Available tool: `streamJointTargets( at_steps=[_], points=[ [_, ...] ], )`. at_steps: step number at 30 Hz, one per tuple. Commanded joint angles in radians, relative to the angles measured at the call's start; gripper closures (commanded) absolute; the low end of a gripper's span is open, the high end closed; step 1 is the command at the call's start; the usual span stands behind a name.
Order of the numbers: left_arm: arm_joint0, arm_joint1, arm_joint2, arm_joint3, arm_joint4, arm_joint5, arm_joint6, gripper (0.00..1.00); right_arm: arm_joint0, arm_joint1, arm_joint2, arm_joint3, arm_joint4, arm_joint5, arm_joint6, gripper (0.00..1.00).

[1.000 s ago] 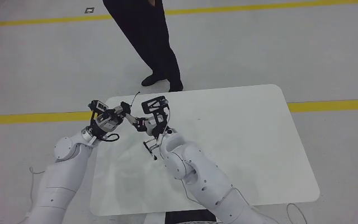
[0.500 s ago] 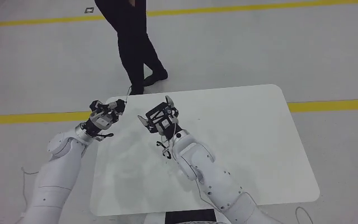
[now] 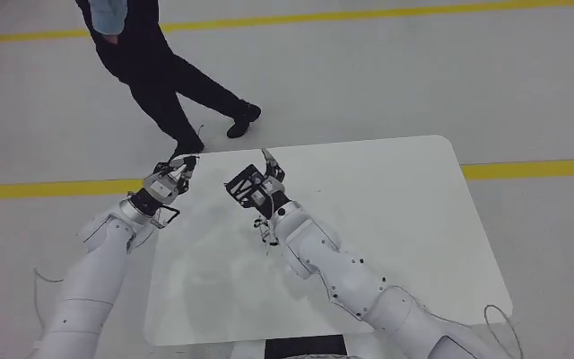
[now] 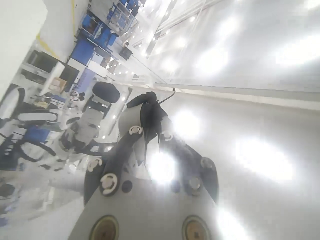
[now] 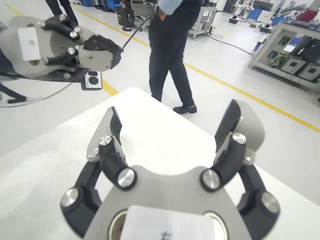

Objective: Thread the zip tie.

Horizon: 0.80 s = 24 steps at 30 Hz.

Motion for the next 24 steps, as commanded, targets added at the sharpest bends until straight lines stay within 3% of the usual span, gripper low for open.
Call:
streamJointTargets(
  at_steps=[1, 2, 7, 12, 17, 19, 24],
  points=[
    [-0.002, 0.008, 0.022, -0.01, -0.03, -0.005, 0.004, 1.0, 0.057, 0.028, -0.073, 0.021, 0.0, 0.057, 0.002, 0.0],
    [-0.008, 0.015, 0.018, -0.024, 0.001, -0.005, -0.02, 1.0, 0.09, 0.044, -0.118, 0.029, 0.0, 0.096, 0.014, 0.0],
    [-0.008, 0.015, 0.018, -0.024, 0.001, -0.005, -0.02, 1.0, 0.09, 0.044, -0.118, 0.029, 0.0, 0.096, 0.014, 0.0],
    [0.004, 0.013, 0.054, -0.017, -0.121, -0.005, 0.069, 1.0, 0.095, 0.045, -0.113, 0.041, 0.0, 0.09, 0.0, 0.0],
    [0.001, 0.046, 0.12, -0.019, -0.275, -0.005, 0.12, 1.0, 0.154, 0.045, -0.16, 0.082, 0.0, 0.11, -0.007, 0.0],
    [0.0, 0.061, 0.142, -0.016, -0.276, -0.005, 0.112, 1.0, 0.184, 0.044, -0.183, 0.101, 0.0, 0.11, -0.006, 0.0],
    [-0.009, 0.077, 0.157, -0.01, -0.276, -0.005, 0.066, 1.0, 0.233, 0.037, -0.221, 0.135, 0.0, 0.11, -0.011, 0.0]
  ],
)
